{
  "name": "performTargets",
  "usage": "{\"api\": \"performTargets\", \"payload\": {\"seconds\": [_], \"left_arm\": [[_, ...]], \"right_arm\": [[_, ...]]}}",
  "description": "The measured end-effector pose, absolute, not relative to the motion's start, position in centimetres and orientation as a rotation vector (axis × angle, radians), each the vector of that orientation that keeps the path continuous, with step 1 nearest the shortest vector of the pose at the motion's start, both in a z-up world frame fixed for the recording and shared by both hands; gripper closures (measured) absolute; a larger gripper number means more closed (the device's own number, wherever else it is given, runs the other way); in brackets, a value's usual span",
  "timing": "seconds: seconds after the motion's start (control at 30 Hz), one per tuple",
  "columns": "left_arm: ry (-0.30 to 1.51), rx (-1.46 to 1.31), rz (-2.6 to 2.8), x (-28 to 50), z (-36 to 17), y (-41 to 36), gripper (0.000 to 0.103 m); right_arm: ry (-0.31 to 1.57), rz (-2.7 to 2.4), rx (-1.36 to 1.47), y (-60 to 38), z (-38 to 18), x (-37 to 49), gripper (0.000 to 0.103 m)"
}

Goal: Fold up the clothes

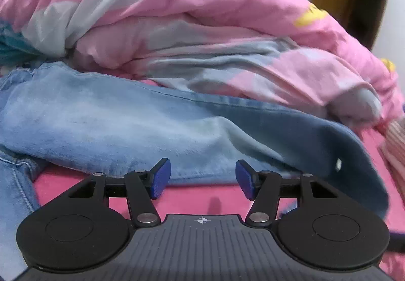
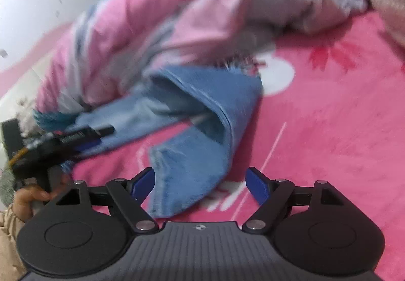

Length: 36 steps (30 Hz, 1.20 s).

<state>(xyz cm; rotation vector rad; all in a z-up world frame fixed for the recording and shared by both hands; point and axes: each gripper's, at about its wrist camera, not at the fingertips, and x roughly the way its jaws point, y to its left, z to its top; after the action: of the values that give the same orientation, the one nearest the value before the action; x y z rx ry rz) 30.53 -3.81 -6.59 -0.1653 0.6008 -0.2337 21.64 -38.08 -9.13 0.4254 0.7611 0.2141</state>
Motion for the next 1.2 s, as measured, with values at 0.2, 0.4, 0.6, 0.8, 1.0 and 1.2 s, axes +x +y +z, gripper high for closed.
{"api": "performTargets", "payload": {"seconds": [0.2,0.4,0.6,0.8,1.0,1.2], "left_arm": [[0.620,-0.183,-0.215,31.4,-8.0,-2.9,0.046],[0.611,-0.176,-0.210,31.1,-8.0,-2.9,0.044],[0.607,-0.169,-0.206,31.2,-7.9,-3.0,0.044],[0.610,-0.169,-0.203,31.2,-7.8,-3.0,0.044],[0.611,-0.185,-0.201,31.1,-7.7,-2.7,0.044],[0.582,-0.175,-0.194,30.6,-7.1,-2.7,0.044]], "right_arm": [[0.699,0.223,0.513,-39.3,-10.2,22.3,0.096],[0.493,0.188,0.534,-41.8,-5.2,22.9,0.098],[0.427,0.039,0.406,-44.7,-1.1,27.7,0.098],[0.498,-0.146,0.226,-47.1,-0.8,34.9,0.094],[0.442,-0.348,0.103,-47.6,-0.3,35.1,0.040],[0.310,-0.236,0.223,-47.1,1.4,28.0,0.031]]}}
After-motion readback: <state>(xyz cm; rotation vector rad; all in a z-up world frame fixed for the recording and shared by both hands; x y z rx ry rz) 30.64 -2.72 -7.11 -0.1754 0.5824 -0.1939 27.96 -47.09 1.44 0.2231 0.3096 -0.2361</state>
